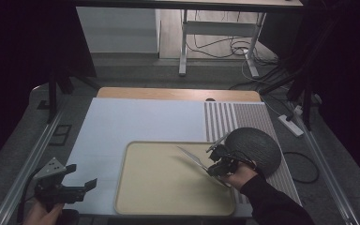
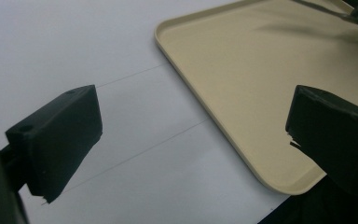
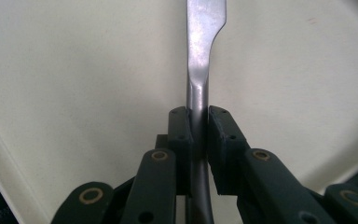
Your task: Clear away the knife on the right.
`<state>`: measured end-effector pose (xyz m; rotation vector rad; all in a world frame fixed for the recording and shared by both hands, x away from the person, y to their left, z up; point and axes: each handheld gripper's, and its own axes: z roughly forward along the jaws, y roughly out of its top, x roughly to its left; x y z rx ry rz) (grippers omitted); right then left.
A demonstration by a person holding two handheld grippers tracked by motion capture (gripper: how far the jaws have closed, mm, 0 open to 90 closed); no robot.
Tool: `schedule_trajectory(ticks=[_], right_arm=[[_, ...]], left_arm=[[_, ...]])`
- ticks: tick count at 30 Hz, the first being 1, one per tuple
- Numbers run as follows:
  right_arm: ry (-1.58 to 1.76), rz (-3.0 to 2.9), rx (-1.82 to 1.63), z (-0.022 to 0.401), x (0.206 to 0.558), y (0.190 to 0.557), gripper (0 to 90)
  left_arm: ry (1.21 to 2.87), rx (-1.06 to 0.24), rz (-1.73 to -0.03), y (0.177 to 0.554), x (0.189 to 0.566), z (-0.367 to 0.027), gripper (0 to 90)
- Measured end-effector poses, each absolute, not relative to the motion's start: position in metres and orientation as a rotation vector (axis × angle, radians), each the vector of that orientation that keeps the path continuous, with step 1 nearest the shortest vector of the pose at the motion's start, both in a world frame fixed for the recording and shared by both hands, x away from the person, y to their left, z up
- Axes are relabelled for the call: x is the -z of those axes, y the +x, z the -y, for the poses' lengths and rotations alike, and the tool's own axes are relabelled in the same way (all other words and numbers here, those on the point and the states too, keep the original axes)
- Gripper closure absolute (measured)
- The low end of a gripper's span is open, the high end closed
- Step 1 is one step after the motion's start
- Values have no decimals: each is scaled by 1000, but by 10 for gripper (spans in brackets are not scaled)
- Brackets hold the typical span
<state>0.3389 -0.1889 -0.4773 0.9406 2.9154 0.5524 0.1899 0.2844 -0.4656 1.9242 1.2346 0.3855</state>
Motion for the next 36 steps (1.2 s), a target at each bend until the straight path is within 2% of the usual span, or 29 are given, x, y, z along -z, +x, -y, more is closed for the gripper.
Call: schedule_trajectory(ticks=[10, 15, 19, 30, 36], right_arm=[[912, -2967, -450, 180, 496, 336, 798], [911, -2998, -527, 183, 491, 339, 749], [767, -2997, -601, 178, 483, 339, 900], [552, -3012, -658, 128, 497, 354, 900], [574, -3012, -614, 123, 505, 364, 900]], left_arm=[[1928, -386, -1233, 190, 466, -284, 32], [1929, -386, -1235, 190, 466, -284, 32], [1931, -385, -1236, 190, 466, -284, 32], [1934, -386, -1236, 191, 466, -283, 33], [1934, -387, -1234, 190, 466, -284, 33]])
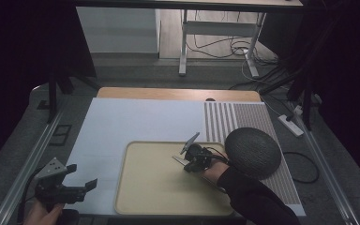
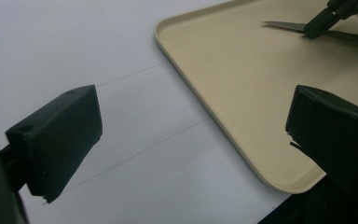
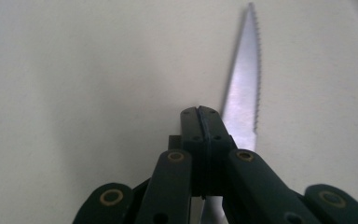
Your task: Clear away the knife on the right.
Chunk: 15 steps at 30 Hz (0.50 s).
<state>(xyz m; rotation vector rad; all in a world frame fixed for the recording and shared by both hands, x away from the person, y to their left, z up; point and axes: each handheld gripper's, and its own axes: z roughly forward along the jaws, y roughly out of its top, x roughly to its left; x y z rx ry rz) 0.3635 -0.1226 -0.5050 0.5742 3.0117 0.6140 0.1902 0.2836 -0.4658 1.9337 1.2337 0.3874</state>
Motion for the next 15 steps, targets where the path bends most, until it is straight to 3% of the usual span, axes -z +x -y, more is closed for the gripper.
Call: schedule_trajectory(ticks=[15], right_arm=[[750, -2925, -524, 166, 501, 374, 900]], left_arm=[[1935, -387, -1233, 190, 466, -283, 33]])
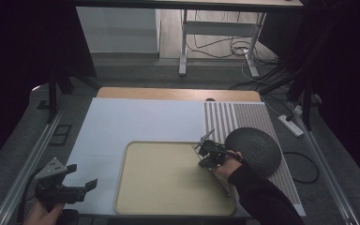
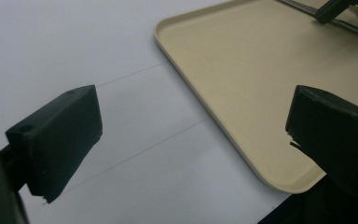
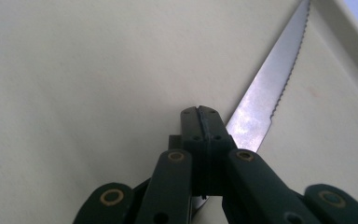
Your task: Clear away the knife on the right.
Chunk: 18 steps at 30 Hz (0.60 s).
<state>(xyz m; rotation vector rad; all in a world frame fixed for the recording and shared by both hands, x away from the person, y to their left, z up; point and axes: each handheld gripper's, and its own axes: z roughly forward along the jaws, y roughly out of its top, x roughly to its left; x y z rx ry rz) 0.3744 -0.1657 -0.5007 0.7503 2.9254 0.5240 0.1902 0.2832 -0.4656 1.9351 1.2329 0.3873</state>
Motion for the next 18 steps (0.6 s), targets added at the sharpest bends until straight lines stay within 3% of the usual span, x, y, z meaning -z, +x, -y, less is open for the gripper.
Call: schedule_trajectory(ticks=[18], right_arm=[[882, -2920, -556, 202, 499, 368, 900]], left_arm=[[1937, -390, -1234, 190, 466, -283, 33]])
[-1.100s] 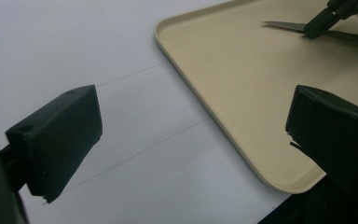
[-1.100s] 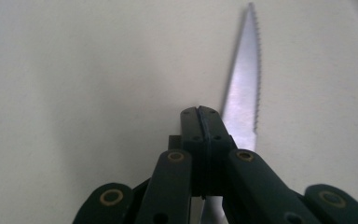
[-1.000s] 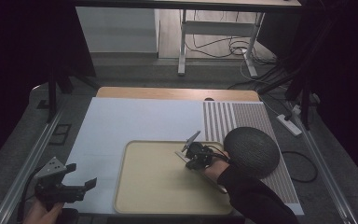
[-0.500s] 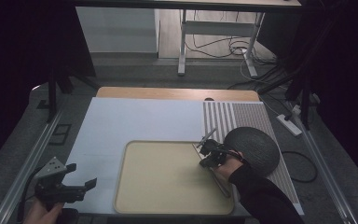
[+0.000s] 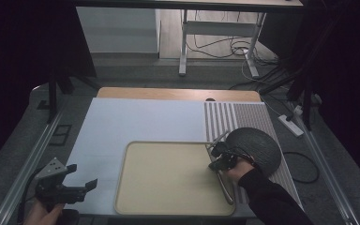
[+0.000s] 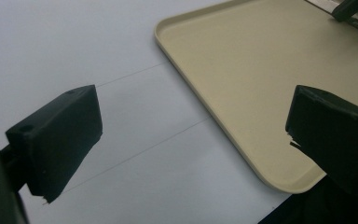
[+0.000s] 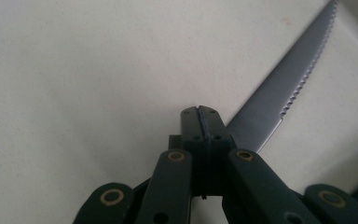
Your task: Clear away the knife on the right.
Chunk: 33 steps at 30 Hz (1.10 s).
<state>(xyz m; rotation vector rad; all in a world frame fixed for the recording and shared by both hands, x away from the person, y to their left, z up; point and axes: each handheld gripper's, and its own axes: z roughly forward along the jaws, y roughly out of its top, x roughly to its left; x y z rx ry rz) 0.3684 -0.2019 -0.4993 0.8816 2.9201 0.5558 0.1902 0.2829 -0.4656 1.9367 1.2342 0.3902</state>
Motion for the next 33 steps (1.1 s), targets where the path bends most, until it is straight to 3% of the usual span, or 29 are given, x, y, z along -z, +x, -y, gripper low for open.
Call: schedule_trajectory(ticks=[17, 23, 33], right_arm=[[941, -2887, -518, 225, 492, 363, 900], [1014, -2817, -673, 244, 477, 362, 898], [1059, -2800, -711, 244, 475, 358, 733]], left_arm=[[1945, -394, -1232, 190, 466, -282, 34], [1944, -393, -1232, 191, 465, -282, 34], [1945, -395, -1231, 190, 465, -282, 34]])
